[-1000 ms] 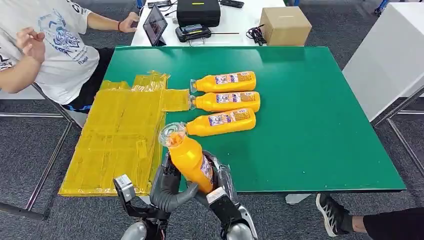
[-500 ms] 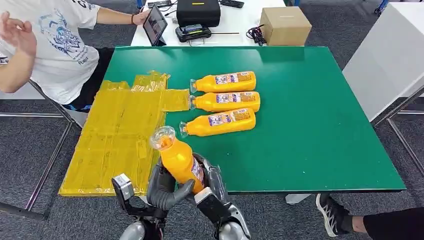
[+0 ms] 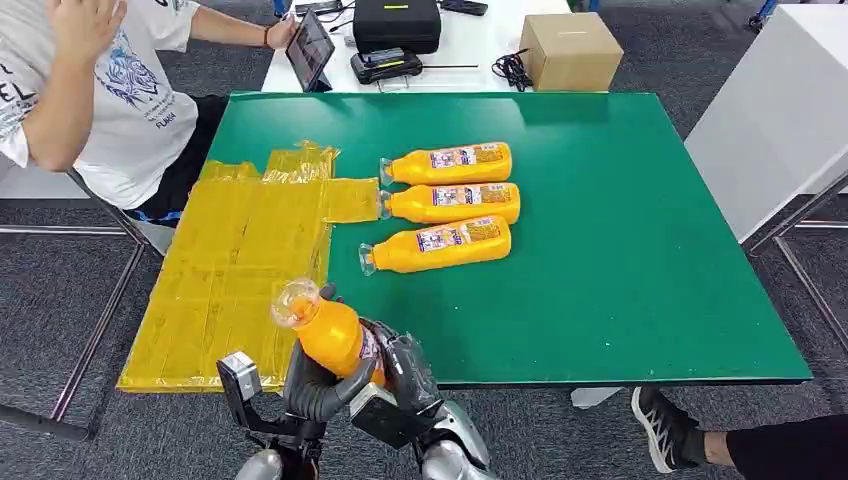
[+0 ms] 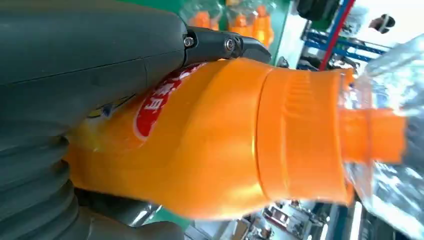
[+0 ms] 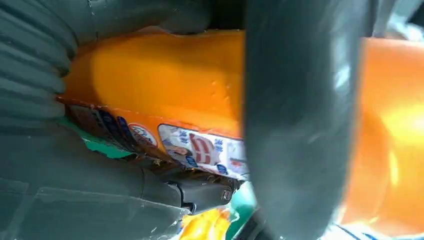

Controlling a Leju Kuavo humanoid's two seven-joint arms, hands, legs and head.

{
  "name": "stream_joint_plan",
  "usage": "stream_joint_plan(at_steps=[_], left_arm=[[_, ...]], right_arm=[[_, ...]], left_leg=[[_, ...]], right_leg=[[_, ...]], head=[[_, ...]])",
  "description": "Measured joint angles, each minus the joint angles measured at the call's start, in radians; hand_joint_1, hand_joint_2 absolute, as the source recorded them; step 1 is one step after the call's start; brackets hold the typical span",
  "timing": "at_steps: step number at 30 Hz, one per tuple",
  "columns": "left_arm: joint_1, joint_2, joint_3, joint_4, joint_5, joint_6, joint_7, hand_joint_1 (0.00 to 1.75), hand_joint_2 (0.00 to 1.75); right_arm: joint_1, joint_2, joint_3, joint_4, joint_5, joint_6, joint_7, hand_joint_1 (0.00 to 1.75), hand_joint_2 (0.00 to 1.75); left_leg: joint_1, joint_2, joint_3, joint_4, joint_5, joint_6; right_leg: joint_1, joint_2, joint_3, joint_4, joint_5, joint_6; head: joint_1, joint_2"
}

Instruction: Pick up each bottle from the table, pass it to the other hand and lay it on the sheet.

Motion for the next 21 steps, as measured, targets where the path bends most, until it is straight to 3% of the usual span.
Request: stream_joint_plan(at_steps=[11, 12, 13, 21], left_arm=[[-0.001, 0.000, 0.022, 0.023, 0.006, 0.002, 0.000, 0.00, 1.75], [-0.001, 0.000, 0.022, 0.025, 0.006, 0.002, 0.000, 0.51, 1.75], [-0.003, 0.000, 0.023, 0.027, 0.006, 0.002, 0.000, 1.75, 1.75], [-0.006, 0.000, 0.030, 0.037, 0.020, -0.010, -0.018, 1.75, 1.75]], right_arm=[[-0.026, 0.003, 0.038, 0.042, 0.013, 0.001, 0.008, 1.75, 1.75], [-0.027, 0.003, 0.039, 0.044, 0.013, 0.002, 0.008, 1.75, 1.75], [-0.029, 0.003, 0.042, 0.047, 0.013, 0.003, 0.010, 1.75, 1.75], [-0.041, 0.005, 0.053, 0.066, 0.015, 0.007, 0.014, 1.75, 1.75]], left_leg=[[0.000, 0.001, 0.001, 0.000, 0.000, 0.000], [0.000, 0.001, 0.001, 0.000, 0.000, 0.000], [0.000, 0.001, 0.001, 0.000, 0.000, 0.000], [0.000, 0.003, 0.002, 0.000, 0.000, 0.000]], right_leg=[[0.000, 0.000, 0.000, 0.000, 0.000, 0.000], [0.000, 0.000, 0.000, 0.000, 0.000, 0.000], [0.000, 0.000, 0.000, 0.000, 0.000, 0.000], [0.000, 0.001, 0.001, 0.000, 0.000, 0.000]], head=[[0.000, 0.000], [0.000, 0.000], [0.000, 0.000], [0.000, 0.000]])
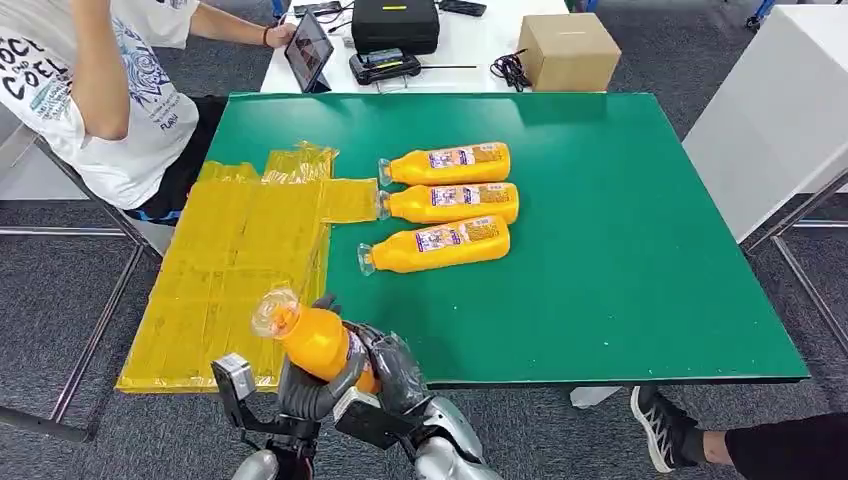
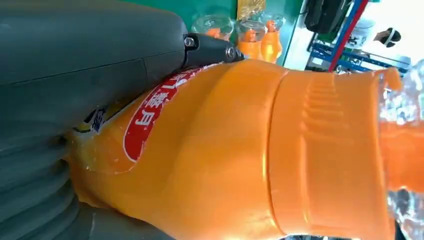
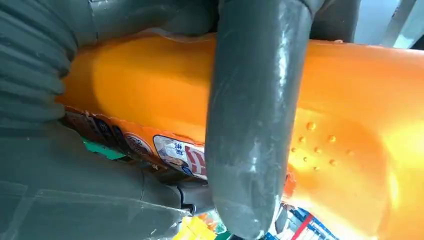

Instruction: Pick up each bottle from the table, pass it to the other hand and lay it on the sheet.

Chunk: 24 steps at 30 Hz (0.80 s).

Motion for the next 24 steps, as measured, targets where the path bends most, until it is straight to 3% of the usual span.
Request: stream_joint_plan(at_steps=[9, 10, 11, 14, 15, 24], left_arm=[[0.021, 0.000, 0.009, -0.037, 0.031, -0.003, -0.027, 1.75, 1.75], [0.023, 0.000, 0.010, -0.041, 0.033, -0.003, -0.027, 1.75, 1.75], [0.025, 0.000, 0.011, -0.045, 0.033, -0.003, -0.027, 1.75, 1.75], [0.027, 0.000, 0.013, -0.051, 0.042, -0.003, -0.030, 1.75, 1.75], [0.028, 0.000, 0.016, -0.054, 0.042, -0.002, -0.030, 1.75, 1.75], [0.037, -0.003, 0.019, -0.089, -0.001, 0.061, -0.056, 1.75, 1.75]], right_arm=[[-0.005, 0.003, 0.011, 0.005, -0.005, 0.004, -0.005, 1.75, 1.75], [-0.006, 0.003, 0.013, 0.005, -0.005, 0.005, -0.005, 1.38, 1.75], [-0.006, 0.003, 0.014, 0.005, -0.005, 0.005, -0.005, 0.02, 1.75], [-0.007, 0.003, 0.016, 0.005, -0.002, 0.012, 0.000, 0.00, 1.75], [-0.007, 0.003, 0.018, 0.005, -0.002, 0.013, 0.003, 0.00, 0.00], [0.007, 0.003, 0.003, -0.039, -0.071, -0.040, 0.000, 0.00, 0.00]], left_leg=[[0.000, 0.000, 0.000, 0.000, 0.000, 0.000], [0.000, 0.000, 0.000, 0.000, 0.000, 0.000], [0.000, 0.000, 0.000, 0.000, 0.000, 0.000], [0.000, 0.000, 0.000, 0.000, 0.000, 0.000], [0.000, 0.000, -0.001, 0.000, 0.000, 0.000], [0.000, 0.000, -0.001, 0.000, 0.000, 0.000]], right_leg=[[0.000, 0.000, -0.001, 0.000, 0.000, 0.000], [0.000, 0.000, -0.001, 0.000, 0.000, 0.000], [0.000, 0.000, -0.001, 0.000, 0.000, 0.000], [0.000, 0.000, -0.001, 0.000, 0.000, 0.000], [0.000, 0.000, -0.001, 0.000, 0.000, 0.000], [0.000, 0.000, -0.001, 0.000, 0.000, 0.000]], head=[[0.000, 0.000], [0.000, 0.000], [0.000, 0.000], [0.000, 0.000], [0.000, 0.000], [0.000, 0.000]])
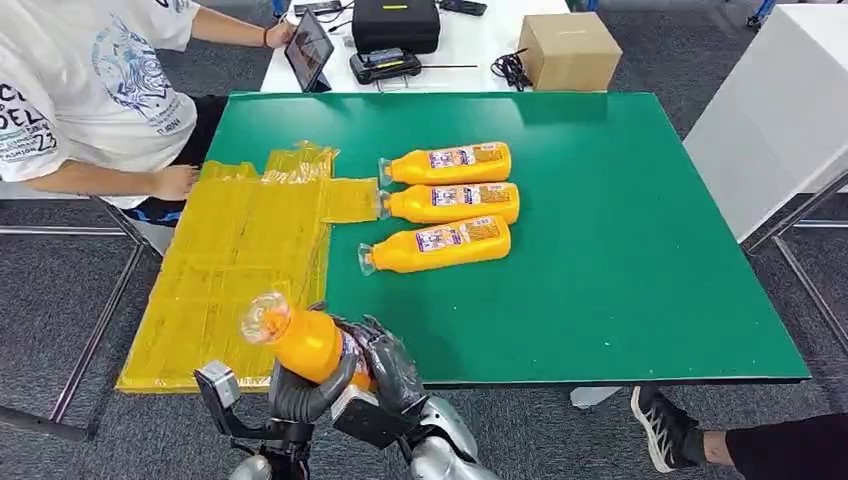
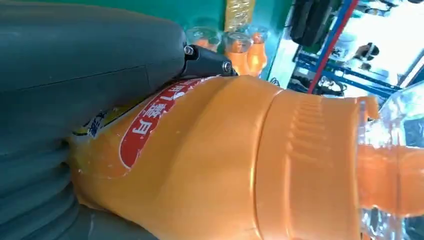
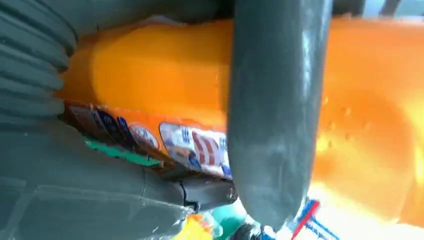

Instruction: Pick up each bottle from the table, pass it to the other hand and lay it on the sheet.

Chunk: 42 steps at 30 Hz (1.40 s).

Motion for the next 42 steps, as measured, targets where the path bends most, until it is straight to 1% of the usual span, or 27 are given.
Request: stream_joint_plan(at_steps=[3, 6, 11, 15, 22, 36, 40, 42], left_arm=[[-0.017, -0.013, -0.004, -0.021, -0.067, 0.078, -0.036, 1.75, 1.75], [-0.038, -0.018, -0.002, -0.037, -0.082, 0.114, -0.053, 1.75, 1.75], [-0.074, -0.018, 0.029, -0.041, -0.185, 0.261, -0.110, 1.75, 1.75], [-0.104, -0.018, 0.068, -0.040, -0.204, 0.302, -0.124, 1.75, 1.75], [-0.130, -0.021, 0.103, -0.029, -0.221, 0.330, -0.133, 1.75, 1.75], [-0.135, -0.024, 0.119, -0.022, -0.223, 0.331, -0.134, 1.75, 1.75], [-0.148, -0.024, 0.124, -0.014, -0.282, 0.397, -0.162, 1.75, 1.75], [-0.175, -0.019, 0.130, 0.000, -0.396, 0.484, -0.178, 1.75, 1.75]], right_arm=[[0.027, -0.014, -0.011, -0.104, -0.029, -0.023, -0.001, 0.00, 0.00], [0.055, -0.023, -0.024, -0.174, -0.041, -0.039, 0.004, 0.00, 0.00], [0.111, -0.043, -0.050, -0.306, -0.075, -0.074, -0.016, 0.00, 0.00], [0.136, -0.052, -0.056, -0.391, -0.083, -0.080, -0.016, 0.00, 0.00], [0.145, -0.056, -0.053, -0.430, -0.096, -0.077, -0.016, 0.00, 0.00], [0.147, -0.057, -0.053, -0.445, -0.098, -0.077, -0.016, 0.00, 0.00], [0.146, -0.058, -0.047, -0.446, -0.103, -0.071, -0.027, 0.00, 0.00], [0.144, -0.061, -0.039, -0.456, -0.114, -0.062, -0.044, 0.00, 0.00]], left_leg=[[0.000, -0.002, -0.001, 0.000, 0.000, 0.000], [0.000, -0.001, -0.001, 0.000, 0.000, 0.000], [0.000, -0.001, -0.001, 0.000, 0.000, 0.000], [0.000, -0.001, -0.001, 0.000, 0.000, 0.000], [0.000, -0.001, -0.001, 0.000, 0.000, 0.000], [0.000, -0.001, -0.001, 0.000, 0.000, 0.000], [0.000, -0.001, -0.001, 0.000, 0.000, 0.000], [0.000, -0.002, -0.001, 0.000, 0.000, 0.000]], right_leg=[[0.000, 0.000, 0.000, 0.000, 0.000, 0.000], [0.000, 0.000, 0.000, 0.000, 0.000, 0.000], [0.000, 0.000, 0.000, 0.000, 0.000, 0.000], [0.000, 0.000, 0.000, 0.000, 0.000, 0.000], [0.000, 0.000, 0.000, 0.000, 0.000, 0.000], [0.000, 0.000, 0.000, 0.000, 0.000, 0.000], [0.000, 0.000, 0.000, 0.000, 0.000, 0.000], [0.000, 0.000, 0.000, 0.000, 0.000, 0.000]], head=[[0.001, 0.000], [0.000, 0.000], [0.000, 0.000], [0.000, 0.000], [0.000, 0.000], [0.000, 0.000], [0.000, 0.000], [0.000, 0.000]])
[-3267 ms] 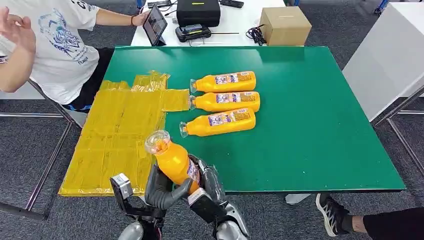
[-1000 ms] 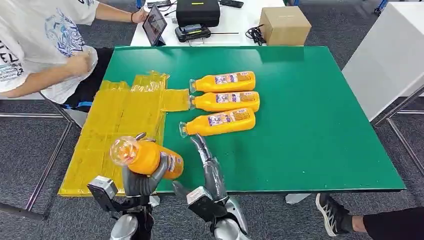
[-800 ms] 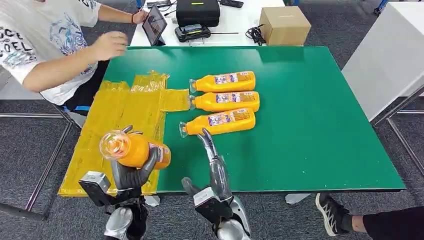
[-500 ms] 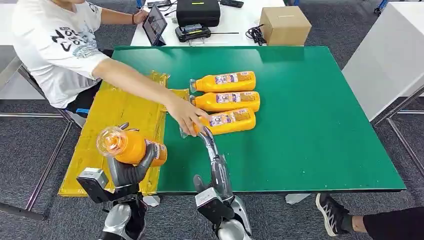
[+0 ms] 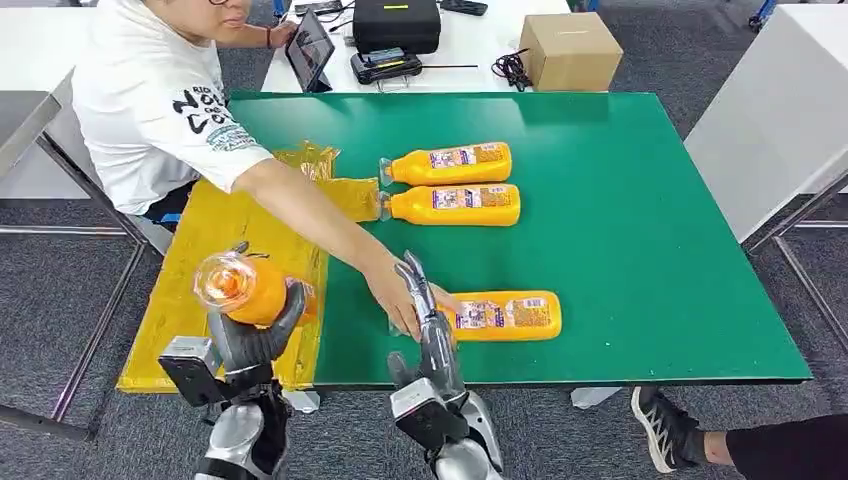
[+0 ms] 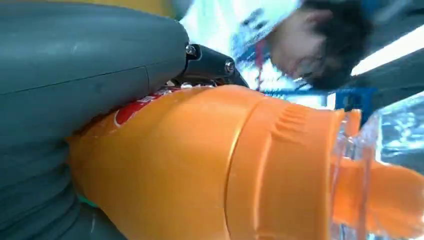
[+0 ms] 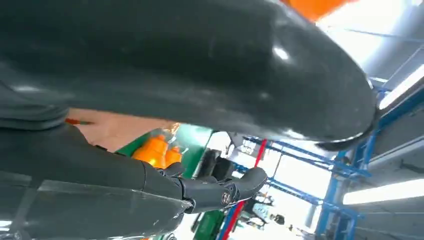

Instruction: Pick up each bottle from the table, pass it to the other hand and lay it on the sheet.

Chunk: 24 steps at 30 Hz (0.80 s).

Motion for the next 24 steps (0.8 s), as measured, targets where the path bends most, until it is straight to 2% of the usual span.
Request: stream_joint_plan(at_steps=[1, 2, 7, 10, 17, 24], left_arm=[[-0.020, 0.005, 0.003, 0.014, -0.079, 0.052, 0.000, 1.75, 1.75], [-0.044, 0.016, 0.006, 0.034, -0.187, 0.096, 0.003, 1.75, 1.75], [-0.203, 0.085, 0.074, 0.218, -0.811, 0.136, 0.116, 1.75, 1.75], [-0.304, 0.162, 0.073, 0.385, -1.185, 0.139, 0.284, 1.75, 1.75], [-0.426, 0.326, 0.064, 0.627, -1.420, 0.143, 0.399, 1.75, 1.75], [-0.453, 0.392, 0.064, 0.718, -1.417, 0.147, 0.405, 1.75, 1.75]], right_arm=[[0.000, -0.001, 0.002, -0.007, -0.010, 0.006, -0.006, 0.00, 0.00], [0.000, -0.002, 0.003, -0.015, -0.021, 0.014, -0.012, 0.00, 1.75], [-0.012, -0.002, 0.016, -0.055, -0.064, 0.084, -0.016, 0.00, 1.75], [-0.013, -0.002, 0.021, -0.071, -0.074, 0.143, -0.013, 0.00, 1.75], [-0.013, -0.002, 0.022, -0.085, -0.082, 0.201, -0.013, 0.00, 1.75], [-0.013, -0.002, 0.022, -0.085, -0.083, 0.221, -0.007, 0.00, 1.75]], left_leg=[[0.000, 0.000, 0.000, 0.000, 0.000, 0.000], [0.000, 0.000, 0.000, 0.000, 0.000, 0.000], [0.000, 0.000, 0.001, 0.000, 0.002, -0.002], [0.001, 0.002, 0.001, 0.000, 0.003, -0.003], [0.002, 0.003, 0.001, 0.000, 0.003, -0.004], [0.001, 0.002, 0.000, 0.000, 0.003, -0.004]], right_leg=[[0.000, 0.000, 0.000, 0.000, 0.000, 0.000], [0.000, 0.000, 0.000, 0.000, 0.000, 0.000], [0.000, 0.000, 0.000, 0.001, 0.001, 0.000], [0.001, 0.001, 0.000, 0.002, 0.001, -0.001], [0.001, 0.001, -0.001, 0.003, 0.001, -0.001], [0.000, 0.001, -0.001, 0.003, 0.001, -0.001]], head=[[0.000, 0.000], [0.000, 0.000], [0.000, 0.000], [0.000, 0.000], [0.000, 0.000], [0.001, 0.000]])
